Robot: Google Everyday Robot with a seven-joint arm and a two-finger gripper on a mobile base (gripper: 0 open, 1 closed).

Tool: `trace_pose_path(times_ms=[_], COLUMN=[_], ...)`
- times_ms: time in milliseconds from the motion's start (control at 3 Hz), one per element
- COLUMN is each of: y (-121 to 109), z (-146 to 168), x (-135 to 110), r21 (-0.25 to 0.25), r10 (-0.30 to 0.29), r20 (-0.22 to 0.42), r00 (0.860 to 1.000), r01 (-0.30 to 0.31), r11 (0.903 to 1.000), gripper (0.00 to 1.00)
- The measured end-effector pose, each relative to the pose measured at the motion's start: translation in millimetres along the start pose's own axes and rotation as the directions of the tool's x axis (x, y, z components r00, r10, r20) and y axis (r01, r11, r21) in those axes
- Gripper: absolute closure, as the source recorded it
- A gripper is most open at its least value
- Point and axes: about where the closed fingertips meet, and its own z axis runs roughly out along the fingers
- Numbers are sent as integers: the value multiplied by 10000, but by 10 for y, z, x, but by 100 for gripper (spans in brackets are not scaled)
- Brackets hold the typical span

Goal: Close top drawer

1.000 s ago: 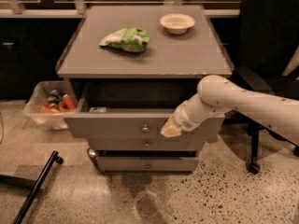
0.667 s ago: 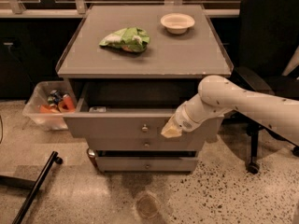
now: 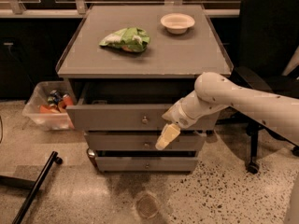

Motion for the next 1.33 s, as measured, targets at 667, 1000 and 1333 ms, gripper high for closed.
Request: trace_pose_path(times_ms=[667, 1000, 1333], y=[-103, -125, -175], z=[41, 140, 186], x=[-129, -217, -283], r21=[10, -167, -135], r10=[-255, -440, -525], r20=[271, 525, 818], r00=[9993, 9976, 9953], r01=[255, 449, 538], r11=[9997, 9988, 9985], gripper=[0, 0, 0])
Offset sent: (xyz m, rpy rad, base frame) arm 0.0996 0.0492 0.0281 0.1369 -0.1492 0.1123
